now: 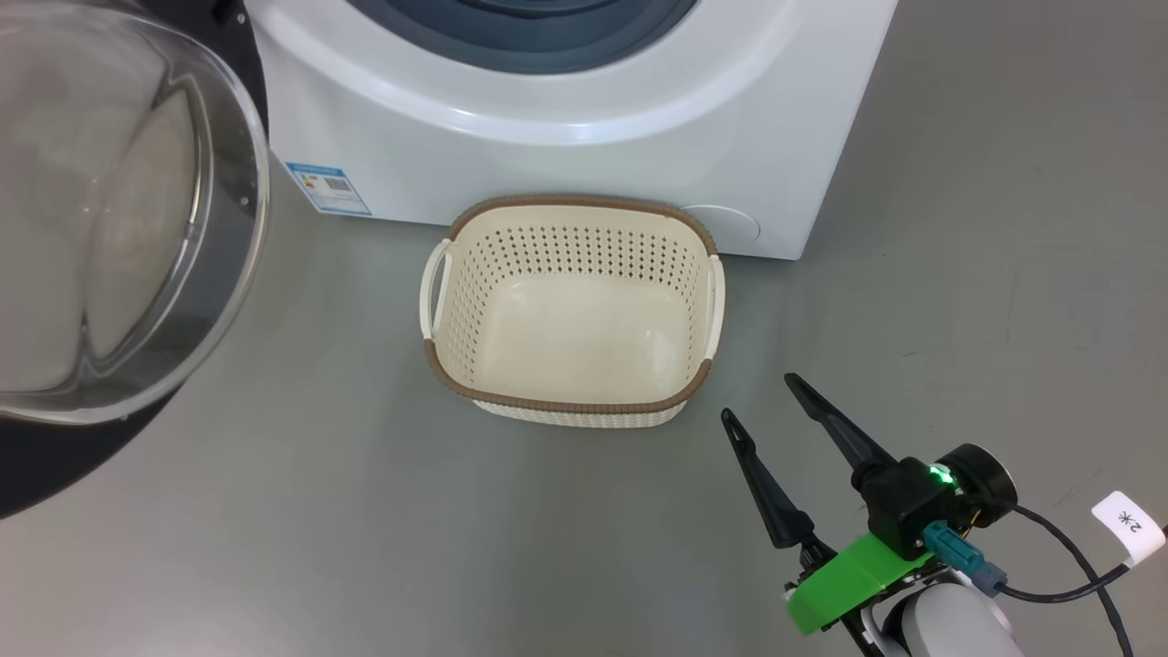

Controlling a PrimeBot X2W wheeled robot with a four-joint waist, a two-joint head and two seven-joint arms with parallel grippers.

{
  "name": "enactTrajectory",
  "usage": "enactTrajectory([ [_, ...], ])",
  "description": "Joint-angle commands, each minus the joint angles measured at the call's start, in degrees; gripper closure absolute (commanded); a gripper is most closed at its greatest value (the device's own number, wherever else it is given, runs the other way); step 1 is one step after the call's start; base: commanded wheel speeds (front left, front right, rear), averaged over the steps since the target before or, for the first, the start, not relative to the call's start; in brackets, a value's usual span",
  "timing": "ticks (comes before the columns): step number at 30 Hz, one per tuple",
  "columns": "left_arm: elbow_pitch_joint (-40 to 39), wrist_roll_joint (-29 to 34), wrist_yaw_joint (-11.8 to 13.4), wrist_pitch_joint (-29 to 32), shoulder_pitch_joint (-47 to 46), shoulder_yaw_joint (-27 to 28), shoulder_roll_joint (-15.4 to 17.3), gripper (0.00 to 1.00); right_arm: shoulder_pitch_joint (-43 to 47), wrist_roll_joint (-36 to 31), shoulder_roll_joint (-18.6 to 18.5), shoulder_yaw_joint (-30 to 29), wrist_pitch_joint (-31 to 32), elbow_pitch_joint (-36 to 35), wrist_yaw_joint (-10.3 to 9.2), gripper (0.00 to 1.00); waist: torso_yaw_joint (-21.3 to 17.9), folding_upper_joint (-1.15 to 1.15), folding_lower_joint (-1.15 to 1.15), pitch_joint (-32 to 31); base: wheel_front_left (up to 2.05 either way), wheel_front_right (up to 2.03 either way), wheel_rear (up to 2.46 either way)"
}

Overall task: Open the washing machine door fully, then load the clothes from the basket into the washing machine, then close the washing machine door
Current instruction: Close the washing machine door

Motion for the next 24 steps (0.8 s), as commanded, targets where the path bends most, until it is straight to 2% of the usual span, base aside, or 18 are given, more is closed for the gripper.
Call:
enactTrajectory([
  [1, -2.1, -0.5, -0.5, 2.0, 2.6, -0.9, 2.5, 1.00, -0.8, 0.5, 0.9, 1.1, -0.3, -1.2, 0.16, 0.00, -0.1, 0.00, 0.00, -0.2, 0.00, 0.00, 0.00],
  [8, -7.4, -2.2, -0.6, 6.5, 6.0, -2.0, 0.1, 1.00, -0.6, 0.8, 1.4, 1.0, -0.3, -0.8, 0.16, 0.00, -0.3, 0.00, 0.00, -1.5, 0.00, 0.00, 0.00],
  [13, -12.6, -6.1, -0.6, 12.2, 8.5, -1.5, -2.8, 1.00, -0.3, 1.1, 1.7, 1.1, -0.3, -0.6, 0.16, 0.00, -0.6, 0.00, 0.00, -2.6, 0.00, 0.00, 0.00],
  [24, -22.2, -10.4, -0.6, 19.7, 15.3, -1.2, -8.9, 1.00, 0.8, 1.8, 2.1, 1.3, -0.3, -0.4, 0.16, 0.00, -1.5, 0.00, 0.00, -5.1, 0.00, 0.00, 0.00],
])
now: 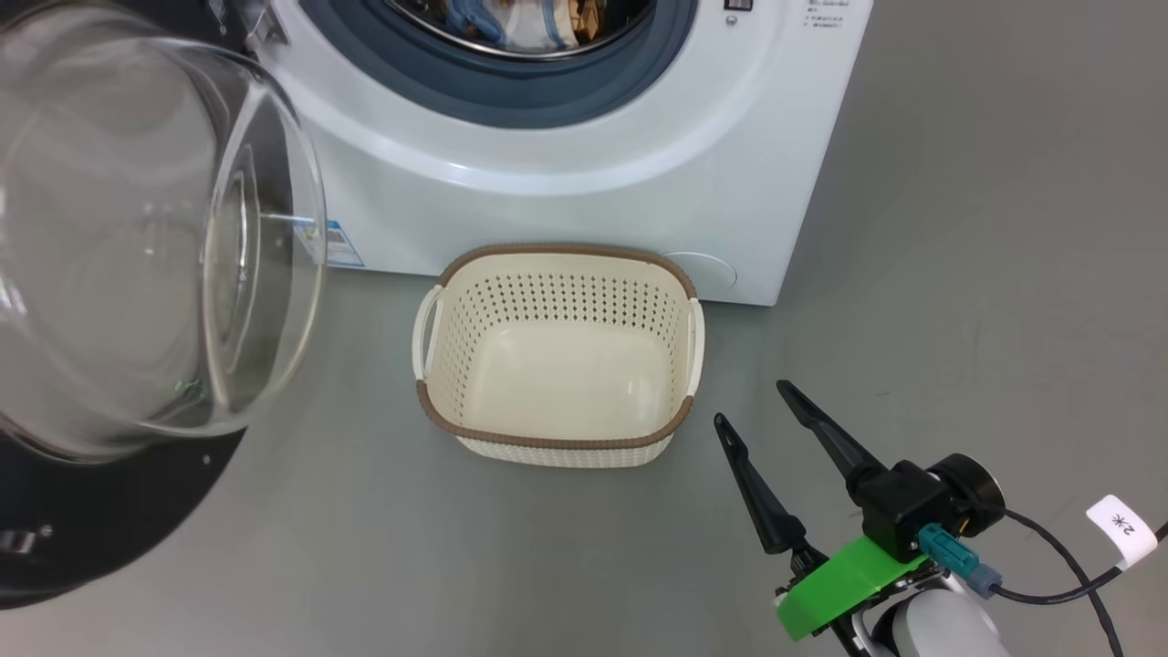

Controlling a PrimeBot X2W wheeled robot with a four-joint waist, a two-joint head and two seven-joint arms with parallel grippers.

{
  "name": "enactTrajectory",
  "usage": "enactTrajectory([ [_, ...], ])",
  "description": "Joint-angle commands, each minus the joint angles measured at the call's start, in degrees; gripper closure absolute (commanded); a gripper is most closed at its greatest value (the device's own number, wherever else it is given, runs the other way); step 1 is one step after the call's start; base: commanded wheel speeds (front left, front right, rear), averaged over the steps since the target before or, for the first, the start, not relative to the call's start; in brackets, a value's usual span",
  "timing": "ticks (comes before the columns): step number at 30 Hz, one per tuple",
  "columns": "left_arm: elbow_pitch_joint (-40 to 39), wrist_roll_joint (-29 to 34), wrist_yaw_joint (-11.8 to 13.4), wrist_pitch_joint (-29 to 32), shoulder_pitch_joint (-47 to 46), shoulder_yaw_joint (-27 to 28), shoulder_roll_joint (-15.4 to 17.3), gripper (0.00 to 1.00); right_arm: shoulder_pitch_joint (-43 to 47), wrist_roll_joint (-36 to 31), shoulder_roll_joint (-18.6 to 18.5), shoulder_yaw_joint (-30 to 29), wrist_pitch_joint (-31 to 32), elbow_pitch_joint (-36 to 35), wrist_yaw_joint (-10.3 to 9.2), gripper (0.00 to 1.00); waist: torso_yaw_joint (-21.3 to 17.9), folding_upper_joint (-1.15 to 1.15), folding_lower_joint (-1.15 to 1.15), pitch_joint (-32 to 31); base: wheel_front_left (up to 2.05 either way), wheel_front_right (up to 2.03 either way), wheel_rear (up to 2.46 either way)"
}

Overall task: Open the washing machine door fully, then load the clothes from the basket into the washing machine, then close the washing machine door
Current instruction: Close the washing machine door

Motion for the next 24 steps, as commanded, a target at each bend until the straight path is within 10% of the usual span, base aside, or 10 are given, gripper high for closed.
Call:
enactTrajectory([
  [1, -2.8, -0.7, -0.4, 1.6, 1.8, 0.2, 2.0, 1.00, 0.7, 0.2, 0.8, 1.4, -0.3, -1.2, 0.16, 0.00, -0.2, 0.00, 0.00, -0.5, 0.00, 0.00, 0.00],
  [24, -29.9, -6.2, 5.0, 9.1, 12.1, -2.1, -16.4, 1.00, 1.3, 1.7, 1.0, 1.4, -0.3, -1.8, 0.16, 0.00, -1.7, 0.00, 0.00, -2.2, 0.00, 0.00, 0.00],
])
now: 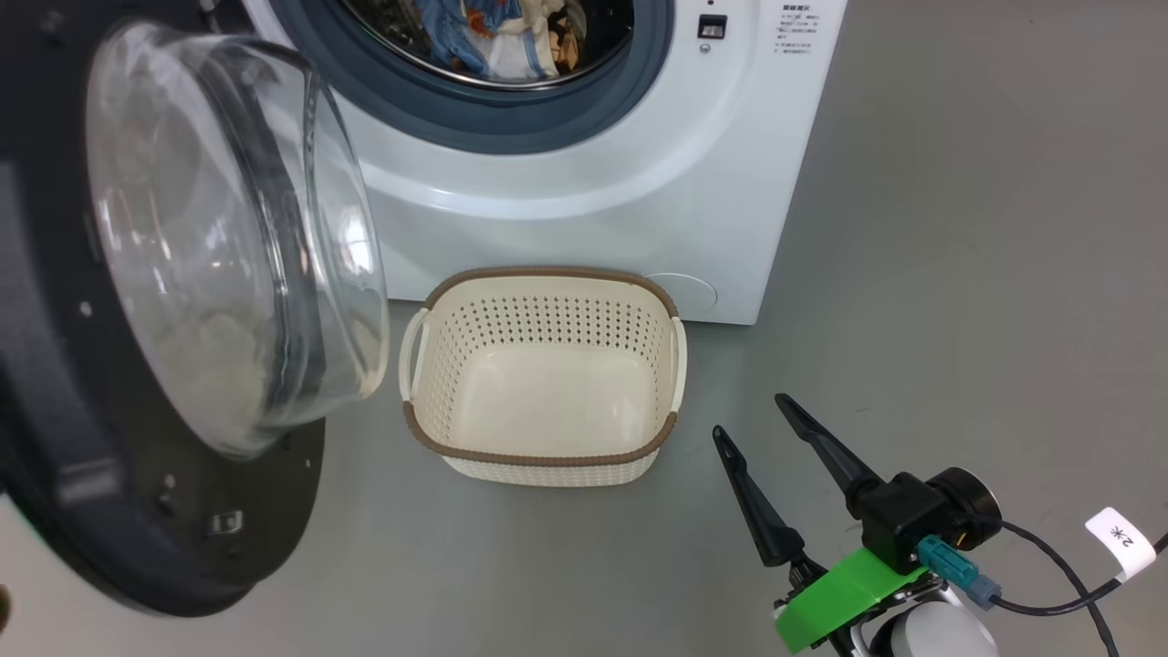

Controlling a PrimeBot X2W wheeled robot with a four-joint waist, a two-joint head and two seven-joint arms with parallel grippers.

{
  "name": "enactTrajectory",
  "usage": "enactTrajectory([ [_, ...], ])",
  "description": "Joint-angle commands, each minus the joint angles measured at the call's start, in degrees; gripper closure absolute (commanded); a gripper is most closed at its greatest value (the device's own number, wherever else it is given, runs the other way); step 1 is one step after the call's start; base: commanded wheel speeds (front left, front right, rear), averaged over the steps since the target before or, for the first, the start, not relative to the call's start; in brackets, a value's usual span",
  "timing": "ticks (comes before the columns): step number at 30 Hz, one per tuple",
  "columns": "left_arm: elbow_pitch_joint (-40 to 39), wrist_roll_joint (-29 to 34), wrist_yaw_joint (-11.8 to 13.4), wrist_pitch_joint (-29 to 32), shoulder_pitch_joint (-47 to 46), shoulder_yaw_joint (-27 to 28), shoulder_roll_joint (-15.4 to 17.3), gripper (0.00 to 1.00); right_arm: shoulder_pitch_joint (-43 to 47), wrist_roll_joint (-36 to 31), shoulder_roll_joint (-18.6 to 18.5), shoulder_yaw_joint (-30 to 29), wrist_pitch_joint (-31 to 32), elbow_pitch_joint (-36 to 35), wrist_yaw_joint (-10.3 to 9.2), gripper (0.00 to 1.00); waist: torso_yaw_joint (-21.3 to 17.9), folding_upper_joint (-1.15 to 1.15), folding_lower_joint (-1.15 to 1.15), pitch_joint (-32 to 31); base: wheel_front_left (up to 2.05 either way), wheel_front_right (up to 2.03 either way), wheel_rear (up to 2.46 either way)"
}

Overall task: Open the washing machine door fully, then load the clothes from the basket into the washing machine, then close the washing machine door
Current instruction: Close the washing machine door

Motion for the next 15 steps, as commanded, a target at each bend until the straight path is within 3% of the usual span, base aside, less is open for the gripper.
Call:
enactTrajectory([
  [1, -2.4, -0.5, 0.2, 1.1, 0.6, 0.4, 1.6, 1.00, -0.2, 1.0, 0.7, 1.2, -0.3, -1.5, 0.16, 0.00, -0.2, 0.00, 0.00, 0.2, 0.00, 0.00, 0.00],
  [5, -4.8, -1.0, 0.5, 1.4, 1.0, -0.6, -0.9, 1.00, -0.5, 1.1, 0.7, 0.7, -0.3, -1.7, 0.16, 0.00, -0.9, 0.00, 0.00, 0.6, 0.00, 0.00, 0.00],
  [15, -5.4, -1.9, -1.9, 0.1, 1.5, -3.5, -5.6, 1.00, -0.9, 1.6, 0.7, 0.3, -0.3, -1.8, 0.16, 0.00, -3.6, 0.00, 0.00, 1.0, 0.00, 0.00, 0.00],
])
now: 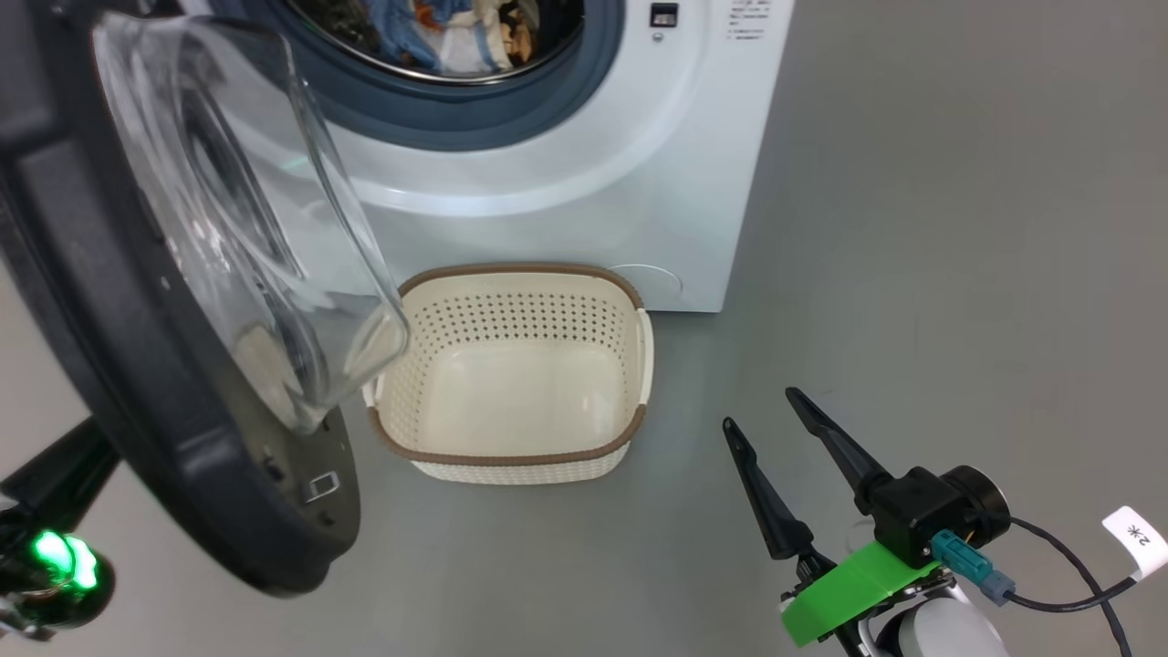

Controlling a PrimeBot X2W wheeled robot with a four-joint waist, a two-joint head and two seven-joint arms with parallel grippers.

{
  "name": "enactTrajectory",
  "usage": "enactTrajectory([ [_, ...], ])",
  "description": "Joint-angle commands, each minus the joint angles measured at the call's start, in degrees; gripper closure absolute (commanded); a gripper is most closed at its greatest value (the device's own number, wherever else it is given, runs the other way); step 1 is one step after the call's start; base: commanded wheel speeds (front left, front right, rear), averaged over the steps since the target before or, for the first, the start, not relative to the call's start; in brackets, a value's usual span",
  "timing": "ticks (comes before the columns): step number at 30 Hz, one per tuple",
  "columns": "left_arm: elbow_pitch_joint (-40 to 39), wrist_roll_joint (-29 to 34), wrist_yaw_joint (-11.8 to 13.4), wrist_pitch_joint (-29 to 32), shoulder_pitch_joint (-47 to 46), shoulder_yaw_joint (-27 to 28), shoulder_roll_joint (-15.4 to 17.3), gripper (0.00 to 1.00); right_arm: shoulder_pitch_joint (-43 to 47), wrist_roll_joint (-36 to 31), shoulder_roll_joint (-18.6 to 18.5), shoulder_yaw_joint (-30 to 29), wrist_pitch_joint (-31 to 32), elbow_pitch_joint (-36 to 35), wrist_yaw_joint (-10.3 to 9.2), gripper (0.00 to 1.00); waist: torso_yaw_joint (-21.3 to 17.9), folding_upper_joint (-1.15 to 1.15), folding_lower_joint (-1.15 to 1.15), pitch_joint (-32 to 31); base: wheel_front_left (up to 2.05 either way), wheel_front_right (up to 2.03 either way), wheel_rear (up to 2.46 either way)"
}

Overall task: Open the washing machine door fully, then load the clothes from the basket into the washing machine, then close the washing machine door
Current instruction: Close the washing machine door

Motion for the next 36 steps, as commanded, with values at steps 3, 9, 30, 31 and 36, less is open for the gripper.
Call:
enactTrajectory([
  [3, -1.4, -1.1, -0.9, -1.0, 0.6, -1.1, 0.2, 1.00, -0.9, 0.5, 0.7, 1.2, -0.3, -1.6, 0.16, 0.00, -1.6, 0.00, 0.00, 0.0, 0.00, 0.00, 0.00],
  [9, -0.3, -2.8, -1.6, -4.1, 0.7, -4.8, -0.4, 1.00, -0.9, 0.5, 0.7, 0.9, -0.3, -1.8, 0.16, 0.00, -3.6, 0.00, 0.00, 0.1, 0.00, 0.00, 0.00],
  [30, 5.8, -8.5, -3.8, -25.9, -2.8, -22.4, -0.5, 1.00, -0.7, 1.7, 0.7, -0.1, -0.3, -2.7, 0.16, 0.00, -11.3, 0.00, 0.00, 1.0, 0.00, 0.00, 0.00],
  [31, 6.1, -8.5, -3.9, -27.4, -3.2, -23.4, -0.5, 1.00, -0.7, 1.8, 0.7, 0.1, -0.3, -2.7, 0.16, 0.00, -11.6, 0.00, 0.00, 1.0, 0.00, 0.00, 0.00],
  [36, 7.4, -8.8, -3.9, -34.9, -5.6, -26.8, -0.5, 1.00, -1.0, 2.3, 0.7, 0.1, -0.3, -2.8, 0.16, 0.00, -13.6, 0.00, 0.00, 1.4, 0.00, 0.00, 0.00],
])
